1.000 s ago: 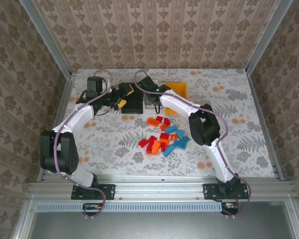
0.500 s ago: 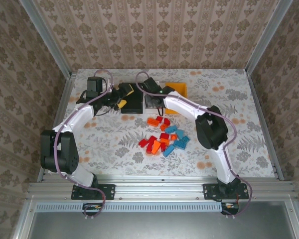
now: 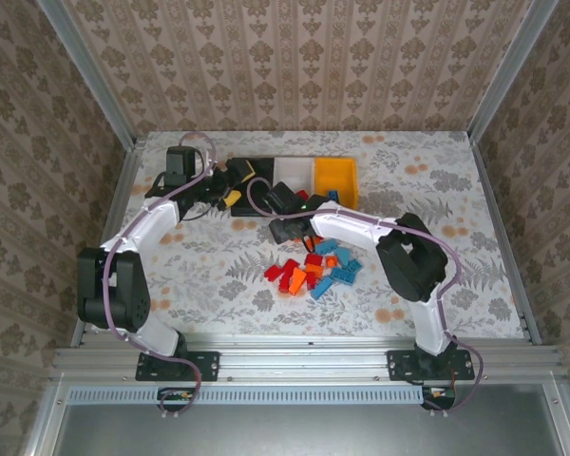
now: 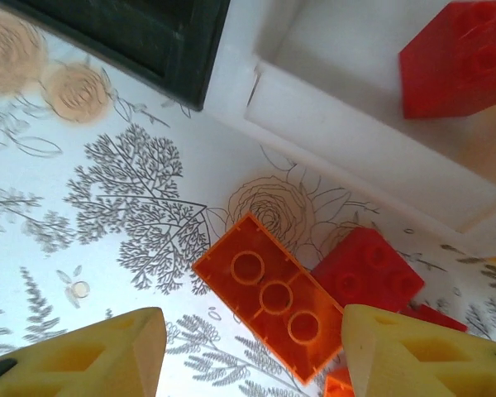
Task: Sort the legos into containers by color
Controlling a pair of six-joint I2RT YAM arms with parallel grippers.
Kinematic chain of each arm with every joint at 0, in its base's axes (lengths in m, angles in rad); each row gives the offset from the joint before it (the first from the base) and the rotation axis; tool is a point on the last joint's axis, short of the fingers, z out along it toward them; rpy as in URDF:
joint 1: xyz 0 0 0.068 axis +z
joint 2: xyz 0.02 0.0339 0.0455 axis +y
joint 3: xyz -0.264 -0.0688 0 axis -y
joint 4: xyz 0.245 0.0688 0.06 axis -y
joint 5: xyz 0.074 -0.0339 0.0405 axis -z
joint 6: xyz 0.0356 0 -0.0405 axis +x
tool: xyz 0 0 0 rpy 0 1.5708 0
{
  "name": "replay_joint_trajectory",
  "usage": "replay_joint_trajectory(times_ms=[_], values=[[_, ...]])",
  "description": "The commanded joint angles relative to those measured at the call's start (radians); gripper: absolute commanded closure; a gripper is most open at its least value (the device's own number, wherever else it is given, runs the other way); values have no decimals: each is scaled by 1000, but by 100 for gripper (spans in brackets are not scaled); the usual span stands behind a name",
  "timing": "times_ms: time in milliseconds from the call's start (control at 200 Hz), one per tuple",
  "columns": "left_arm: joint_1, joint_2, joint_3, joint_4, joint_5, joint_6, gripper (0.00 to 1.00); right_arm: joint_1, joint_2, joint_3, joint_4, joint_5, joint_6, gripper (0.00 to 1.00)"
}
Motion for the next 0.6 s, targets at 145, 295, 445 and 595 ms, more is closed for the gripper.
replay_joint_trajectory(times_ms=[145, 295, 445, 595], values=[[8, 6, 1, 6, 12, 7, 7, 20, 95, 64, -4, 26, -70, 42], [7, 2, 3, 6, 15, 6, 8, 58, 74, 50, -29, 44, -65, 43], [7, -1, 3, 7, 15, 7, 8, 92, 29, 32, -68, -40, 27, 43], [8, 2, 2, 8, 18, 6, 8, 90, -43, 4, -28, -133, 88, 43]])
